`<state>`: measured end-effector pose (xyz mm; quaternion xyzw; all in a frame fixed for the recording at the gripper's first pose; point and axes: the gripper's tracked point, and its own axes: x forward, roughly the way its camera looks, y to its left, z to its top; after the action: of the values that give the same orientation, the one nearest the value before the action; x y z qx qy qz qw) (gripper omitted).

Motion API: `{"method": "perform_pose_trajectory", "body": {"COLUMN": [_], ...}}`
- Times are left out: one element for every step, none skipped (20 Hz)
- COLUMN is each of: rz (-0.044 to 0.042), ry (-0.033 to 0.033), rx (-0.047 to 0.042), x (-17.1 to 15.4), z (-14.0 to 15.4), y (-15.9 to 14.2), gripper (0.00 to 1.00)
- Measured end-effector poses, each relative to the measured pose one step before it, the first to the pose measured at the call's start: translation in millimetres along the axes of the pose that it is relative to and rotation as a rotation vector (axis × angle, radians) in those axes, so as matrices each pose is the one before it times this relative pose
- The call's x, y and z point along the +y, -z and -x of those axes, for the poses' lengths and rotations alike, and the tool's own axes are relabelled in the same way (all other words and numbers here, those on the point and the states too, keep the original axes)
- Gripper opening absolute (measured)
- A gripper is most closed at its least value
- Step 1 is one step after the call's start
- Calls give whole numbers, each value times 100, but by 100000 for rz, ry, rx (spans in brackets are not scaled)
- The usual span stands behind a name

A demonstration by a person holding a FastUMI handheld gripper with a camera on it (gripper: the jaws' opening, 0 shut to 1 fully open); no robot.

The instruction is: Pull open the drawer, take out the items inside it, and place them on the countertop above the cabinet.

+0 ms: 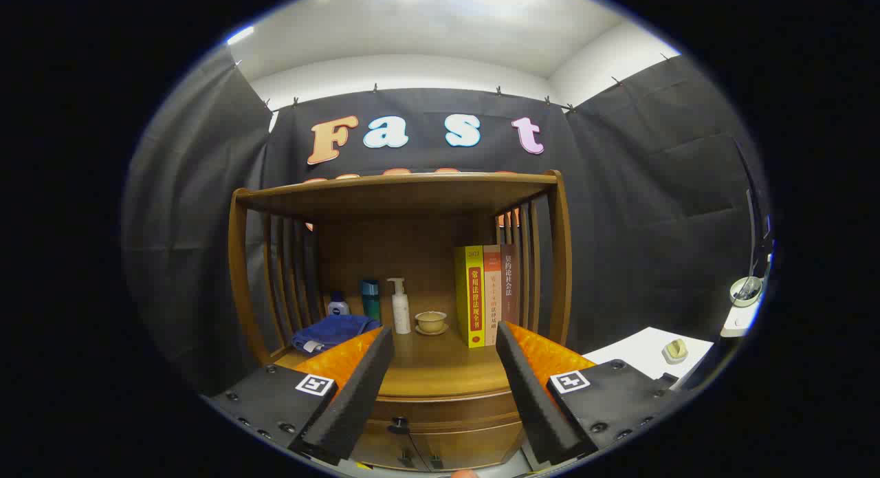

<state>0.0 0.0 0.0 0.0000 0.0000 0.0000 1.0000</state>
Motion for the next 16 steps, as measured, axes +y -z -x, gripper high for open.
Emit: {"method": "perform_pose_trajectory", "body": {"rz": [230,111,-101,-139,-40,-18,-18,-14,-26,59,84,3,-74,-29,-7,45], "ry": [195,46,32,-42,8,26,45,-51,-177,-117,1,-84,-219,-244,-116,-262], "rx": [26,108,234,254,207,146,-13,-67,-224,-209,-208,-156,-5,167,271,243], "x": [-76,24,33,-28,-29,-11,-10,43,81,21,14,-19,102,104,47,110], "z": [36,-83,-37,-21,54,10,40,-19,-18,32,-66,-7,-29,-63,-17,-82], "y": [111,7,147,127,116,9,52,-2,-44,-82,3,42,112,156,260,332], "gripper": [98,98,98,98,98,98,98,98,98,98,98,98,98,98,98,98]}}
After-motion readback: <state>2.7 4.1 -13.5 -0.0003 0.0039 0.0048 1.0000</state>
